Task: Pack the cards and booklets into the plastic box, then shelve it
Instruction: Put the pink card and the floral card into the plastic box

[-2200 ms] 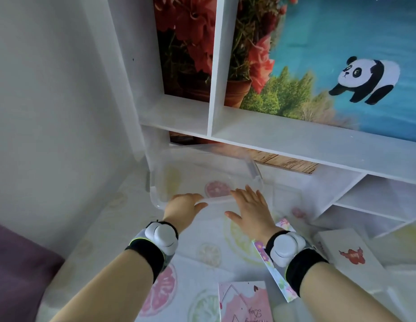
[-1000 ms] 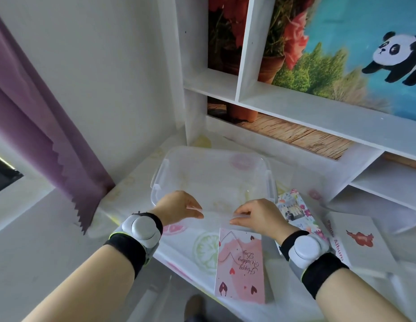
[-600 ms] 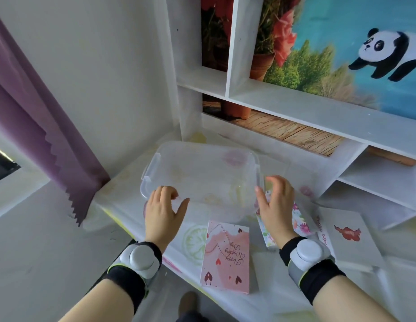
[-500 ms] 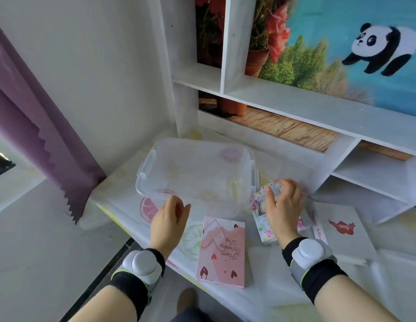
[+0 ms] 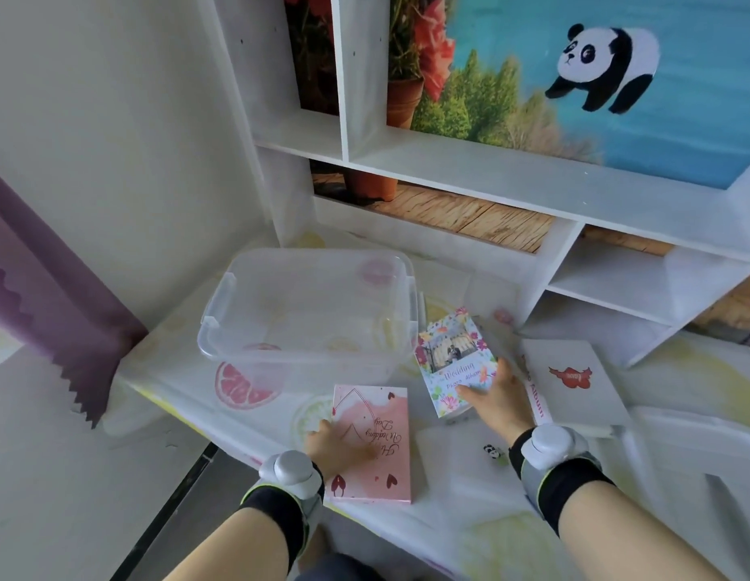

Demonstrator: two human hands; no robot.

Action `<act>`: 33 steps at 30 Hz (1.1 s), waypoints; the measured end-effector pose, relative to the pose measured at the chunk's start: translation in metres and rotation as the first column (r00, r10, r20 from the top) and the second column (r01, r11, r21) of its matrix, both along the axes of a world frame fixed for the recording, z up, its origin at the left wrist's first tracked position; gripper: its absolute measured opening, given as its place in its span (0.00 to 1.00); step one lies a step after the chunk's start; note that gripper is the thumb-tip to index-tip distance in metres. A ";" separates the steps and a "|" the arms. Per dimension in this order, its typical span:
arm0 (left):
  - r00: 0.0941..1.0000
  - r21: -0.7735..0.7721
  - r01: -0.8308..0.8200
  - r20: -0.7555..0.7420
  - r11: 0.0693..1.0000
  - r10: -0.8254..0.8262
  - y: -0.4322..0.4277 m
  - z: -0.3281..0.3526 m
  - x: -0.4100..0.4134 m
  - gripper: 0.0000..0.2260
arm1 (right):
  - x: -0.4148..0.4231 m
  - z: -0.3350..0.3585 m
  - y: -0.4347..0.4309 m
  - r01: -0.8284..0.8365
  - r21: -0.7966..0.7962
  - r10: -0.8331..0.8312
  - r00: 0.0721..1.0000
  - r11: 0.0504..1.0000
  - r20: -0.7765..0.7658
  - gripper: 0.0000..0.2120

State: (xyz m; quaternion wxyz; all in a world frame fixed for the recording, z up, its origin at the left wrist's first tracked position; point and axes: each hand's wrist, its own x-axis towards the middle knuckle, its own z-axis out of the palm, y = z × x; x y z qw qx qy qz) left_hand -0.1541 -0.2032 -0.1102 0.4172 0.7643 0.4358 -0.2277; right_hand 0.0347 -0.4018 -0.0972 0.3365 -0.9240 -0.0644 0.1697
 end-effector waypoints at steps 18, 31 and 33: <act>0.957 -0.109 -0.290 -0.006 0.951 0.291 -0.012 0.016 0.000 0.26 | 0.003 -0.011 0.005 0.259 0.237 -0.233 0.964 0.936 -0.132 0.25; 0.854 -0.385 -0.489 -0.029 0.783 0.519 -0.005 0.003 0.001 0.18 | -0.002 0.010 -0.003 0.516 0.499 -0.275 0.833 0.696 -0.480 0.06; 0.852 -0.432 -0.480 -0.020 0.764 0.524 -0.007 0.001 0.002 0.17 | -0.003 0.014 -0.003 0.548 0.514 -0.275 0.813 0.660 -0.513 0.05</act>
